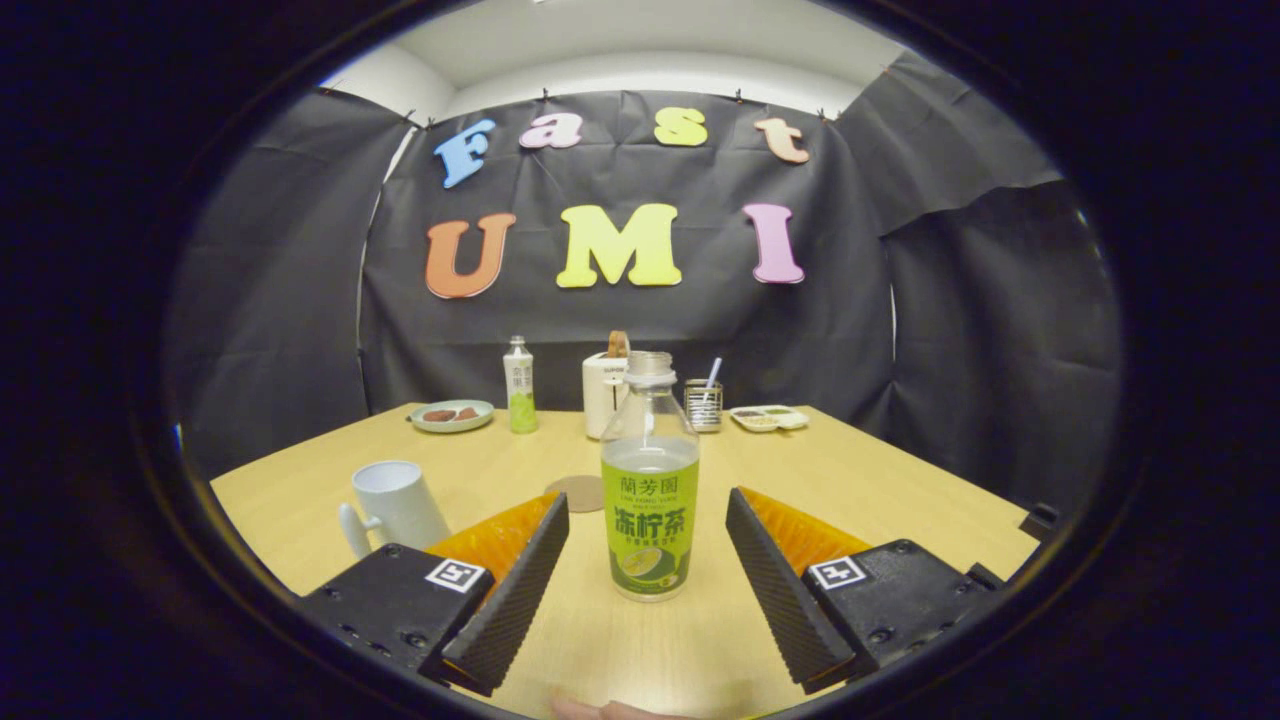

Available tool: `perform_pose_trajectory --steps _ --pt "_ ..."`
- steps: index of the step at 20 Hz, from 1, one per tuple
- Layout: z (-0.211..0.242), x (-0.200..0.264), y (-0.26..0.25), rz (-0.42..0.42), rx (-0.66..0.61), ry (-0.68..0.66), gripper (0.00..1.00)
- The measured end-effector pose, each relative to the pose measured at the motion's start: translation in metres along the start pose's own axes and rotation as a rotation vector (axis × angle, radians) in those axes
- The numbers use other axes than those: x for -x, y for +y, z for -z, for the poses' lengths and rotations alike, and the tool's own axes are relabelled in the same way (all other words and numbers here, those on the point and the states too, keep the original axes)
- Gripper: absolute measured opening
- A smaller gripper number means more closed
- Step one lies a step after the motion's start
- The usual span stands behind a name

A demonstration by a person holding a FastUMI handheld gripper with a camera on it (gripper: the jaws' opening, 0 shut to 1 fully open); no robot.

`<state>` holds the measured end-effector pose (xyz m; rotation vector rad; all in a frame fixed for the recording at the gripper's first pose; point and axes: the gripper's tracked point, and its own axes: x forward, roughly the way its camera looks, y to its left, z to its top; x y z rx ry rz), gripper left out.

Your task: Take the bottle from table, then pour the juice into the cup, finally place the bottle on the coaster

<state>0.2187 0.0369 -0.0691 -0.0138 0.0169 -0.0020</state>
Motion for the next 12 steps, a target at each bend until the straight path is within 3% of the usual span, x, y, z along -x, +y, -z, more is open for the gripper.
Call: perform_pose_trajectory --steps 3,7,12 --pt "-0.002 -0.023 0.006 -0.021 0.003 0.0 1.0" --pt "-0.009 -0.048 -0.001 0.027 0.021 -0.025 1.0" --pt "-0.003 -0.071 -0.004 0.028 -0.003 0.007 1.0"
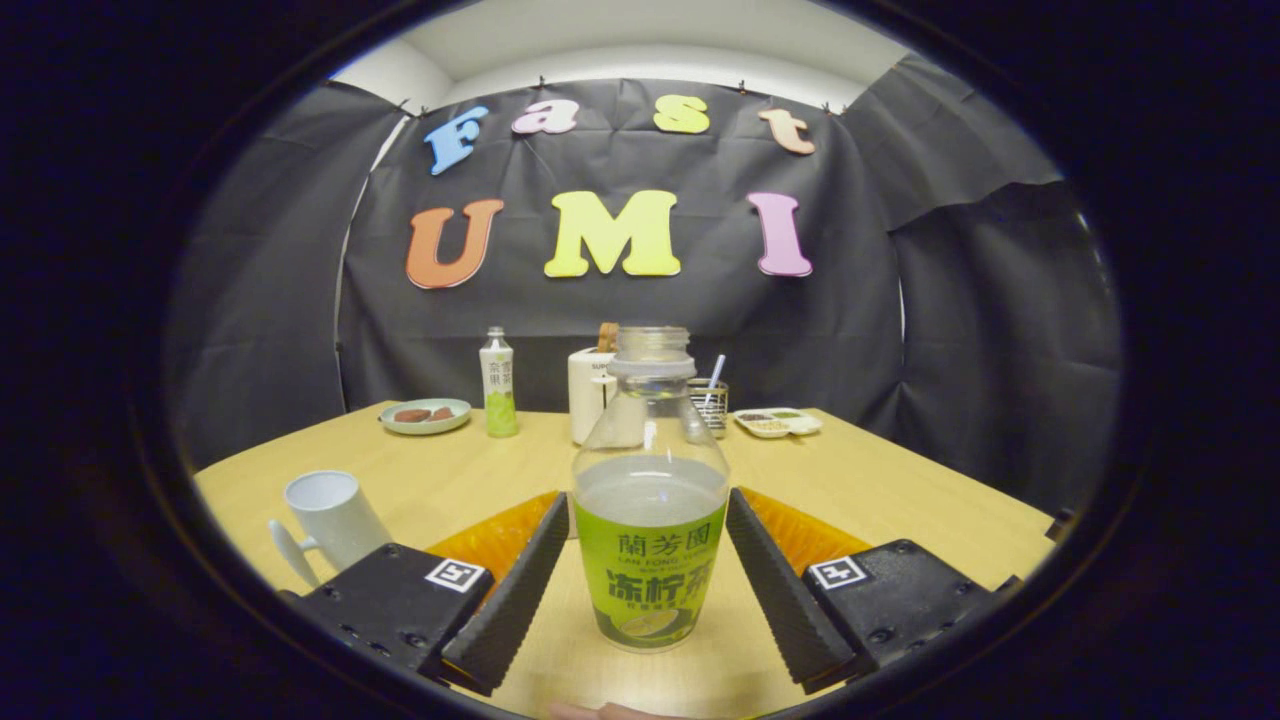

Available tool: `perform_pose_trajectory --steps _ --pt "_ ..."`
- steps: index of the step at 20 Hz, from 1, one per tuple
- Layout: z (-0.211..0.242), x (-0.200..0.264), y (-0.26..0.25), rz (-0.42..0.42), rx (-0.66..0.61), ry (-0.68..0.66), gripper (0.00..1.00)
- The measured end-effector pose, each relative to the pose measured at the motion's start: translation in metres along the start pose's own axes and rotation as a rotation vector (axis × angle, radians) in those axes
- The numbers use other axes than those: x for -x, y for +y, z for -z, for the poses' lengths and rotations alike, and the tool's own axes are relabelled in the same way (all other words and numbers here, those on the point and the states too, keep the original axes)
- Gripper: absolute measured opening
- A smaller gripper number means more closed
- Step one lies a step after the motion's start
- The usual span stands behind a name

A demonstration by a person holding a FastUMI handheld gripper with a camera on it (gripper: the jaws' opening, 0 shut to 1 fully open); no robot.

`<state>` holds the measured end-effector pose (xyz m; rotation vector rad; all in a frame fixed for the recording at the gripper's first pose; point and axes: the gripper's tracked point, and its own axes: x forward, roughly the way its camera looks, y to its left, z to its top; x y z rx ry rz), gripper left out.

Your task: Take the bottle from table, then pour the juice into the cup, finally place the bottle on the coaster

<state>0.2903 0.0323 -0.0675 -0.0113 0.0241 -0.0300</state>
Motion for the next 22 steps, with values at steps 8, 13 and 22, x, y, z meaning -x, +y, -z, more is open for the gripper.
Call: perform_pose_trajectory --steps 8,13,22 --pt "-0.018 0.017 0.001 -0.003 0.043 -0.047 0.81" --pt "-0.048 0.031 -0.007 0.073 0.163 -0.072 0.81" --pt "-0.063 0.036 0.004 0.187 0.45 -0.034 0.82"
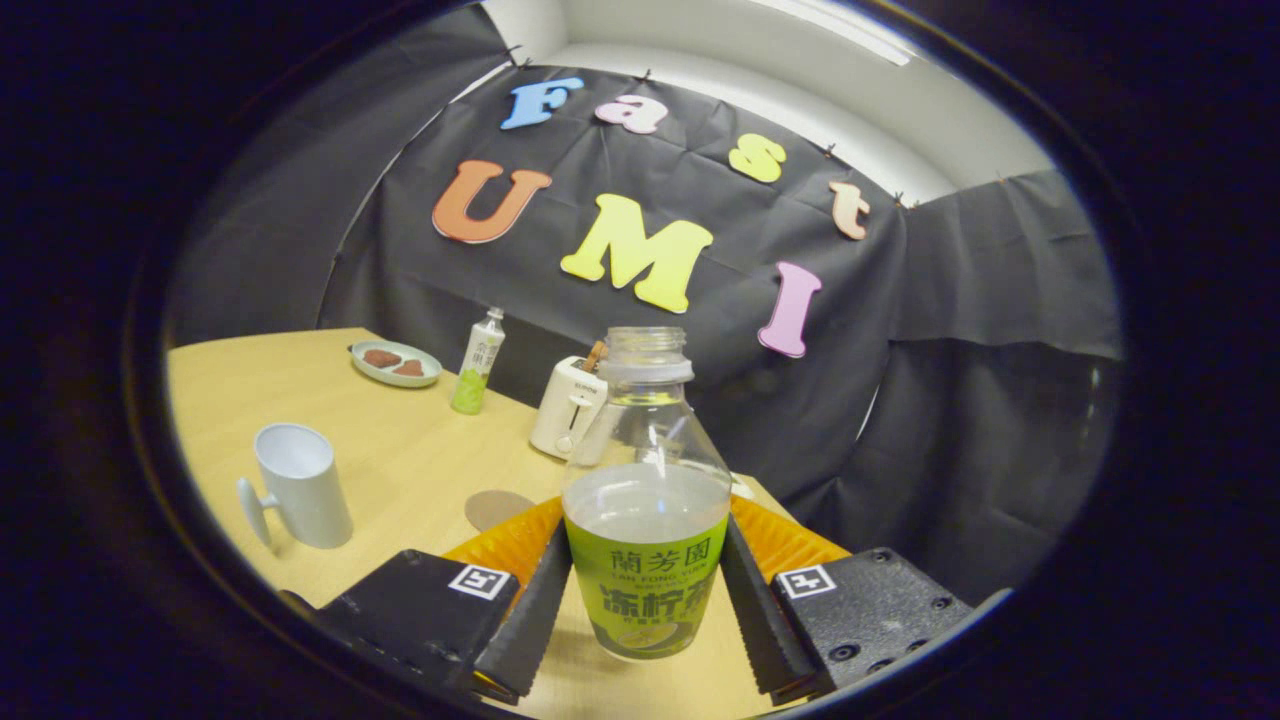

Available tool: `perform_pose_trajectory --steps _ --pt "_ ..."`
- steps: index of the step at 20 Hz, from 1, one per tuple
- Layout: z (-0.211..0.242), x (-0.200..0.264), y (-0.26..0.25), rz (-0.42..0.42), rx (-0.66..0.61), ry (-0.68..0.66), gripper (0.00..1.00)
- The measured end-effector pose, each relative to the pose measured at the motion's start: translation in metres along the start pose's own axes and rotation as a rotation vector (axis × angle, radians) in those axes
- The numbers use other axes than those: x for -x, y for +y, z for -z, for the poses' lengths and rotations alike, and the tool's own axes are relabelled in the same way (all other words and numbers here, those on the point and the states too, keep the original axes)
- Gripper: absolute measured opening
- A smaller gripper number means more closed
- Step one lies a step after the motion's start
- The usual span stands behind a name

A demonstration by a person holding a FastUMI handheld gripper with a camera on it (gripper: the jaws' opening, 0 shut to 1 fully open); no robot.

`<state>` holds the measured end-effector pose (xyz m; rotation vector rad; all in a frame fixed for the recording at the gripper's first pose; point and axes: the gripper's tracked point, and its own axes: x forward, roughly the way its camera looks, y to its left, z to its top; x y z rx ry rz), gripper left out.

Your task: Take the bottle from table, then pour the juice into the cup, finally place the bottle on the coaster

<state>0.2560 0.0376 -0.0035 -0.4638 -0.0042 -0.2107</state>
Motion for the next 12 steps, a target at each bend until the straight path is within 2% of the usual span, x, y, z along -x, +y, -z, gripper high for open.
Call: perform_pose_trajectory --steps 8,12 --pt "-0.029 0.014 0.029 0.112 0.398 -0.102 0.82" --pt "-0.038 0.025 0.042 0.144 0.518 -0.112 0.82"
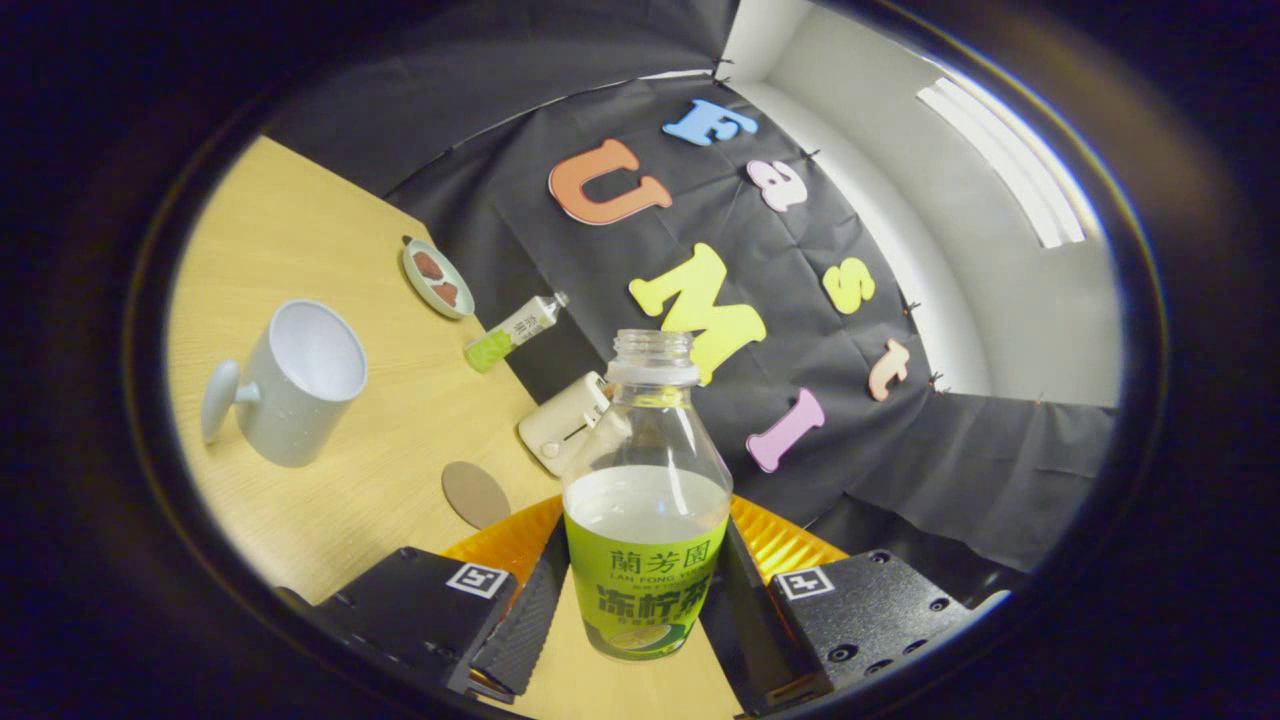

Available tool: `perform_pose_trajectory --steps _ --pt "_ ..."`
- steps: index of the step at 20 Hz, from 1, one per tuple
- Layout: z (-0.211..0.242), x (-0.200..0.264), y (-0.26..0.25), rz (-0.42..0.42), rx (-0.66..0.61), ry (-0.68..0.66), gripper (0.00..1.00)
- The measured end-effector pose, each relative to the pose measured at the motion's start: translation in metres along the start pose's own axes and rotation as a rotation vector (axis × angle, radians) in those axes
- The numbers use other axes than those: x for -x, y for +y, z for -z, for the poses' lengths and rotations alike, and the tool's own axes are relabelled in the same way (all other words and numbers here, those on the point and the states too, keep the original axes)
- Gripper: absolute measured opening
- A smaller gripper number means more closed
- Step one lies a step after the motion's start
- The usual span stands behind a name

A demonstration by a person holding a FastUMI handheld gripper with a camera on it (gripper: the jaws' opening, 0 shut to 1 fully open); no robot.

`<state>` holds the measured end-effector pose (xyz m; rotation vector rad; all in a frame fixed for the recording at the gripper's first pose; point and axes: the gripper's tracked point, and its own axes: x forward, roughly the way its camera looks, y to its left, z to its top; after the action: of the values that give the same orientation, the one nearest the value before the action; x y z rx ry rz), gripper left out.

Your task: Take the bottle from table, then pour the juice into the cup, finally place the bottle on the coaster

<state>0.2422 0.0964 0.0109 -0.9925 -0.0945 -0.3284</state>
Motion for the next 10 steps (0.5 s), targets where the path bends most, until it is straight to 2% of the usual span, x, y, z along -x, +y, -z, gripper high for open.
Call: perform_pose_trajectory --steps 10 --pt "-0.02 -0.002 0.003 0.025 0.246 -0.029 0.82"
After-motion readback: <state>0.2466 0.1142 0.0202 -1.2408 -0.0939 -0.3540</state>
